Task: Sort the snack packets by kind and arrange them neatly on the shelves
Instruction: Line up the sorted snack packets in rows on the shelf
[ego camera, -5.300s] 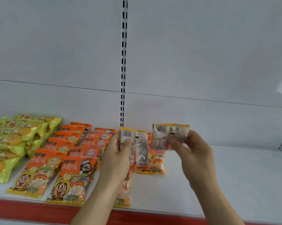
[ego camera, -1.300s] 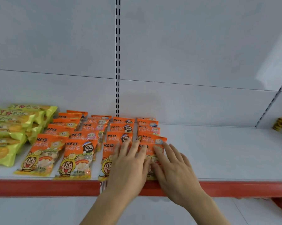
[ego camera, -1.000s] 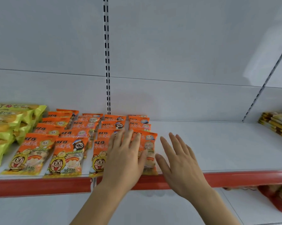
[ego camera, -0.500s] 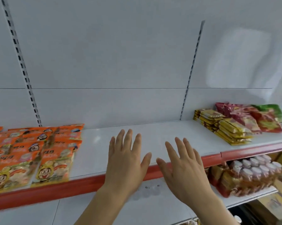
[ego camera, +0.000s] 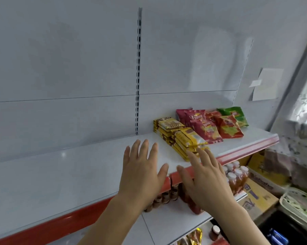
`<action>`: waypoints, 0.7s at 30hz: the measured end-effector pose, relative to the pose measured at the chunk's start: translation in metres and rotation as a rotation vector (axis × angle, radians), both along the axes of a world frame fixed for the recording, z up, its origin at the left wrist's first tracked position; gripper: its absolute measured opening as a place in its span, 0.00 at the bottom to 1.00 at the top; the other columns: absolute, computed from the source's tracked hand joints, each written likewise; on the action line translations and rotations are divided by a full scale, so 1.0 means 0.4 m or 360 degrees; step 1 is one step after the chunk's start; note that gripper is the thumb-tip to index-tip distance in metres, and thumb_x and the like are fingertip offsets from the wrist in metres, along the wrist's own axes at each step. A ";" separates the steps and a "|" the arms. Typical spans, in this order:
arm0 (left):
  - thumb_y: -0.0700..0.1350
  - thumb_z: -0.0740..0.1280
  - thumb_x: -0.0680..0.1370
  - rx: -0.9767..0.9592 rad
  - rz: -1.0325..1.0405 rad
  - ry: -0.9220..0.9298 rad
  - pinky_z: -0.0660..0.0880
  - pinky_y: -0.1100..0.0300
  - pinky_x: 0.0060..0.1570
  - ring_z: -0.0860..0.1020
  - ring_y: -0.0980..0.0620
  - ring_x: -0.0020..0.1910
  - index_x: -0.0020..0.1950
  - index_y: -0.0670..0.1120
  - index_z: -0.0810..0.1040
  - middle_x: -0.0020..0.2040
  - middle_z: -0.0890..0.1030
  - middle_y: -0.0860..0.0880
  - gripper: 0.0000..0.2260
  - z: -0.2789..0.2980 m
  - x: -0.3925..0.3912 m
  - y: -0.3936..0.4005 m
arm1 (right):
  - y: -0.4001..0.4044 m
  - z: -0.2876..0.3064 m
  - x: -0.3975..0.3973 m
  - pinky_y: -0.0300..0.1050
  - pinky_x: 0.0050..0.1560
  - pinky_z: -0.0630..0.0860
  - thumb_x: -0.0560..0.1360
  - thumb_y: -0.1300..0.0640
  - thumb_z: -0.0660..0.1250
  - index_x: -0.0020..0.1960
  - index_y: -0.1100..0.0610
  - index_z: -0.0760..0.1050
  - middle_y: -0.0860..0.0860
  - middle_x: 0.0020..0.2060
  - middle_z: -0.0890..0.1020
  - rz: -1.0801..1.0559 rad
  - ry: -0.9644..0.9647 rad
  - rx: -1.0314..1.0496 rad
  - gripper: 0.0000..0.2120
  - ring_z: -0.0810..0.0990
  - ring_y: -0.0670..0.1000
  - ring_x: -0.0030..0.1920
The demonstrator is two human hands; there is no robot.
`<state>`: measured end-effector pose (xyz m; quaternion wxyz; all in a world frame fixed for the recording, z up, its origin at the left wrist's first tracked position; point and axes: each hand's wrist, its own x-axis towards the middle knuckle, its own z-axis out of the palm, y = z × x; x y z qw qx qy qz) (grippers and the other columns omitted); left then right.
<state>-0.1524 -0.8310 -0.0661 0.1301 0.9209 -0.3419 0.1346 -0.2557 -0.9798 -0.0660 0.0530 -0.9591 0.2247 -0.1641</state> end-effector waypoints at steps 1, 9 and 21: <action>0.62 0.47 0.85 -0.0007 -0.0020 0.0029 0.40 0.47 0.82 0.43 0.46 0.84 0.85 0.51 0.46 0.86 0.48 0.48 0.31 -0.003 0.016 -0.038 | -0.037 -0.002 0.012 0.53 0.78 0.52 0.81 0.35 0.48 0.79 0.46 0.54 0.49 0.79 0.56 -0.0021 -0.0026 0.0016 0.30 0.46 0.53 0.80; 0.57 0.47 0.87 -0.0170 -0.0154 0.0195 0.63 0.54 0.76 0.64 0.49 0.78 0.84 0.48 0.56 0.79 0.66 0.50 0.26 -0.001 0.130 -0.294 | -0.285 0.031 0.128 0.51 0.72 0.64 0.81 0.37 0.54 0.78 0.48 0.61 0.48 0.75 0.67 -0.0138 -0.0202 0.0293 0.28 0.63 0.52 0.75; 0.65 0.49 0.84 -0.0426 0.0336 0.1025 0.78 0.45 0.60 0.79 0.43 0.58 0.80 0.50 0.59 0.61 0.82 0.42 0.29 -0.037 0.144 -0.474 | -0.436 -0.003 0.243 0.51 0.58 0.77 0.81 0.38 0.57 0.72 0.43 0.63 0.49 0.61 0.81 0.0386 0.0039 0.0910 0.22 0.80 0.52 0.55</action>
